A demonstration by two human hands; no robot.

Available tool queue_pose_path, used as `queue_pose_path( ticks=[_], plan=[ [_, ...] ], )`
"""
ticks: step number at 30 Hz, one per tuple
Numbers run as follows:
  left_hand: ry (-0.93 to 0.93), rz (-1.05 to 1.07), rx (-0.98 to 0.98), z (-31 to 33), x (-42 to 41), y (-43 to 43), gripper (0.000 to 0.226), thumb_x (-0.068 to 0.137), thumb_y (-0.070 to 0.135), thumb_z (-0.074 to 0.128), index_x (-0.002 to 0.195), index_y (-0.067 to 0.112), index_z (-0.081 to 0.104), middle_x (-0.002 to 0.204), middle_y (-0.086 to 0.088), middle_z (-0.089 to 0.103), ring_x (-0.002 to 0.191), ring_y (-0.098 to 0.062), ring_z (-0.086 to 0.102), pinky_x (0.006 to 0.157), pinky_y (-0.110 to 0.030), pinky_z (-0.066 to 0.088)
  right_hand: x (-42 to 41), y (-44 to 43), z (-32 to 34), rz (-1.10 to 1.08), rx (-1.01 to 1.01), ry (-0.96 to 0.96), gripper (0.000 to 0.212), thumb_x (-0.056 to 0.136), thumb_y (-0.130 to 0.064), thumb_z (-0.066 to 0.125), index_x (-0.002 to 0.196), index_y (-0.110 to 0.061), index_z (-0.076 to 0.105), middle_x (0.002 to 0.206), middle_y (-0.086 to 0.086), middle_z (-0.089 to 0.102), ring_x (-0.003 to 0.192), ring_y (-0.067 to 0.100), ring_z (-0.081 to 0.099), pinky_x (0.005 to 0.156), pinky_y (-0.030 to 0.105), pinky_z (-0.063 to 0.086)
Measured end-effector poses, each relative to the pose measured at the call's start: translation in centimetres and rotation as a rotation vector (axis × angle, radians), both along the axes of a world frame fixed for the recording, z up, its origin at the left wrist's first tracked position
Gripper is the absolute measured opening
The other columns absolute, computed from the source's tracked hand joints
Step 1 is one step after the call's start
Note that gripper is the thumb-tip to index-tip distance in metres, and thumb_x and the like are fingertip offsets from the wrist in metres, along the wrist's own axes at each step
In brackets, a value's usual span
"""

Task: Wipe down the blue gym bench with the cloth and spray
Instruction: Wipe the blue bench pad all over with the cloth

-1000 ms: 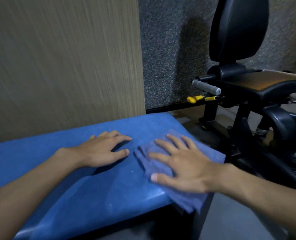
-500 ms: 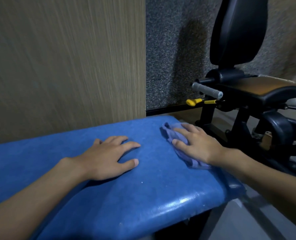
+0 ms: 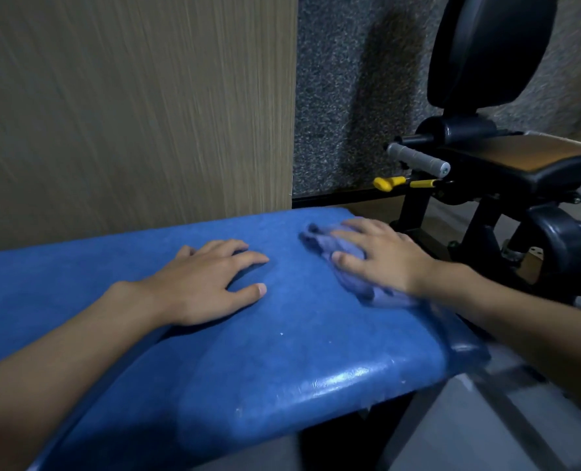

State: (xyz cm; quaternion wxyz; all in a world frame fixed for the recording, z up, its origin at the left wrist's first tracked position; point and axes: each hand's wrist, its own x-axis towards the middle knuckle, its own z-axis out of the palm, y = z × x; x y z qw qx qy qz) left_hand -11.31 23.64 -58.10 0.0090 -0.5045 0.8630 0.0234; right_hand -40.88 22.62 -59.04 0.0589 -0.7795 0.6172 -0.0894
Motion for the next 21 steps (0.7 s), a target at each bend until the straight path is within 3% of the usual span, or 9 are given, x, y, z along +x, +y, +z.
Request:
queue_pose_path(
  ticks=[2, 5, 9, 12, 14, 19, 21],
  plan=[
    [0.003, 0.003, -0.002, -0.1, 0.3, 0.3, 0.084, 0.07, 0.082, 0.009, 0.145, 0.049, 0.027, 0.151, 0.018, 0.027, 0.142, -0.005, 0.019, 0.108, -0.04, 0.023, -1.0, -2.6, -0.3, -0.098, 0.062, -0.113, 0.059, 0.091, -0.065, 0.038, 0.146, -0.045, 0.031, 0.155, -0.001, 0.024, 0.143, 0.033, 0.023, 0.113, 0.051, 0.025],
    [0.016, 0.006, 0.009, -0.2, 0.7, 0.3, 0.08, 0.073, 0.08, 0.011, 0.145, 0.049, 0.028, 0.151, 0.019, 0.027, 0.142, -0.005, 0.021, 0.11, -0.04, 0.024, -0.1, -1.8, -0.5, -0.126, 0.043, -0.016, 0.061, 0.091, -0.067, 0.033, 0.147, -0.042, 0.03, 0.156, -0.003, 0.022, 0.144, 0.03, 0.02, 0.113, 0.051, 0.025],
    [0.049, 0.014, -0.001, -0.5, 1.3, -0.4, 0.06, 0.089, 0.07, 0.025, 0.144, 0.047, 0.032, 0.15, 0.019, 0.03, 0.141, -0.005, 0.024, 0.11, -0.039, 0.025, 3.7, 5.7, 0.4, 0.179, -0.067, 0.219, 0.074, 0.08, -0.077, 0.009, 0.145, -0.048, 0.024, 0.16, -0.009, 0.016, 0.148, 0.021, 0.006, 0.118, 0.05, 0.01],
    [0.055, 0.022, -0.018, -0.7, 1.6, -0.9, 0.076, 0.075, 0.076, 0.014, 0.143, 0.048, 0.033, 0.15, 0.02, 0.032, 0.141, -0.006, 0.026, 0.11, -0.042, 0.027, 5.8, 10.3, 0.2, 0.445, -0.074, 0.222, 0.063, 0.085, -0.074, 0.017, 0.145, -0.052, 0.02, 0.161, -0.015, 0.011, 0.15, 0.018, -0.002, 0.119, 0.047, 0.0],
    [0.058, 0.019, -0.022, -0.7, 1.6, -1.0, 0.079, 0.072, 0.077, 0.011, 0.142, 0.048, 0.033, 0.149, 0.019, 0.033, 0.14, -0.007, 0.028, 0.109, -0.043, 0.028, 5.6, 10.2, 0.1, 0.489, -0.094, 0.187, 0.06, 0.087, -0.073, 0.021, 0.143, -0.052, 0.024, 0.159, -0.017, 0.015, 0.149, 0.015, 0.001, 0.119, 0.045, 0.002],
    [0.057, 0.022, -0.043, -0.4, 1.7, -0.7, 0.079, 0.073, 0.077, 0.01, 0.143, 0.047, 0.033, 0.146, 0.019, 0.034, 0.139, -0.006, 0.027, 0.11, -0.042, 0.027, 3.2, 3.0, 0.1, 0.246, -0.112, 0.135, 0.069, 0.081, -0.076, 0.016, 0.144, -0.051, 0.03, 0.157, -0.016, 0.024, 0.147, 0.013, 0.014, 0.117, 0.045, 0.014],
    [0.052, 0.015, -0.037, -0.3, 1.8, -0.3, 0.078, 0.073, 0.078, 0.01, 0.143, 0.048, 0.032, 0.146, 0.02, 0.032, 0.138, -0.005, 0.027, 0.11, -0.041, 0.026, 1.2, -1.2, 0.0, 0.054, -0.057, 0.075, 0.067, 0.084, -0.075, 0.025, 0.145, -0.048, 0.032, 0.156, -0.011, 0.026, 0.146, 0.018, 0.019, 0.115, 0.048, 0.019]
  ],
)
